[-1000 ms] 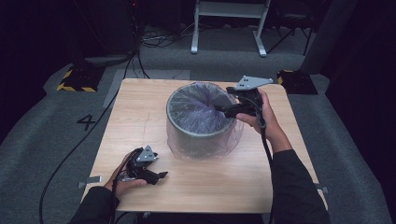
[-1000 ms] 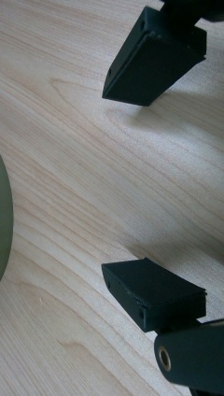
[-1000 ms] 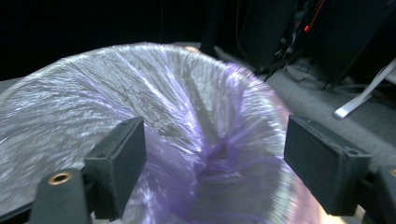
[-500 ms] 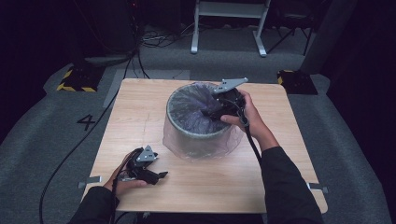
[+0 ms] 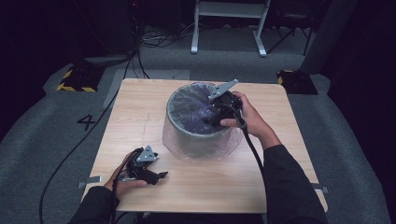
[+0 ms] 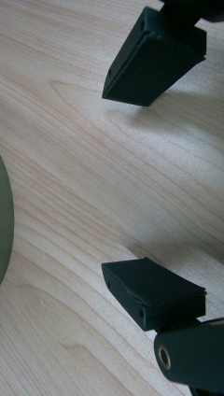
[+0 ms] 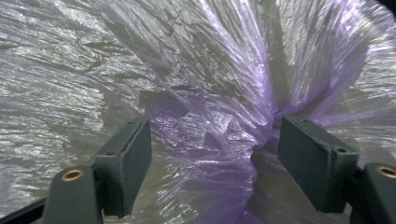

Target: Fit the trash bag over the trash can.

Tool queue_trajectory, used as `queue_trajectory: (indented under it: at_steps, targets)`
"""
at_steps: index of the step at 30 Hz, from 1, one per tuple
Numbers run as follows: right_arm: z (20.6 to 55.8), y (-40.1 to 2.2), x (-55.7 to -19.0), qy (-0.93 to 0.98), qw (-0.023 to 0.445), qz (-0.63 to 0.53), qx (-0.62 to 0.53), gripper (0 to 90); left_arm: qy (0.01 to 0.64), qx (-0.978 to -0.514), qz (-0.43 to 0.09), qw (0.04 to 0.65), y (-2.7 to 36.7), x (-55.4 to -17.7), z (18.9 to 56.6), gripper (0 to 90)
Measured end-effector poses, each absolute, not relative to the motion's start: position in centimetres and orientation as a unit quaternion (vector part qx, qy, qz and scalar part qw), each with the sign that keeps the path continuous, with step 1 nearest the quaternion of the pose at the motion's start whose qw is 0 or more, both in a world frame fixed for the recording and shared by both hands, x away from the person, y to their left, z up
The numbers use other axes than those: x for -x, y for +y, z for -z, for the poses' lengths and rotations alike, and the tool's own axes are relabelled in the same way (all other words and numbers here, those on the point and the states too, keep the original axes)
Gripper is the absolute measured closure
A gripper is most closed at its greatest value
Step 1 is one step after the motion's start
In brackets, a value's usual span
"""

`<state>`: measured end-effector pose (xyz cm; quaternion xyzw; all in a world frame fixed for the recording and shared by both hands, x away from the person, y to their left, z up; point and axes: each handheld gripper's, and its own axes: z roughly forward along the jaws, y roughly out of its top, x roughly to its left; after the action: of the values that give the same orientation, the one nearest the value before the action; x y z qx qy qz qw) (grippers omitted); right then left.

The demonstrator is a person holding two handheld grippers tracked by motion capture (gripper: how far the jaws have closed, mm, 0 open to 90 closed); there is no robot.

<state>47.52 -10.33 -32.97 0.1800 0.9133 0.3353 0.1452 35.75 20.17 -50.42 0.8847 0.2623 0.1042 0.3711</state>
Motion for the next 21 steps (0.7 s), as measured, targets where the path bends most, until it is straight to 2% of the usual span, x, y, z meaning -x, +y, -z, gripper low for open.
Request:
queue_trajectory:
  at_steps: [14, 21]
  targets:
    - [33.5, -9.0, -48.4, 0.939, 0.124, -0.257, -0.192, 22.0, 0.262, -0.885, -0.104, 0.371, 20.2, -35.8, 50.4, 14.7]
    - [33.6, -9.0, -48.5, 0.937, 0.121, -0.259, -0.201, 21.4, 0.262, -0.885, -0.104, 0.371, 20.2, -35.8, 50.4, 14.7]
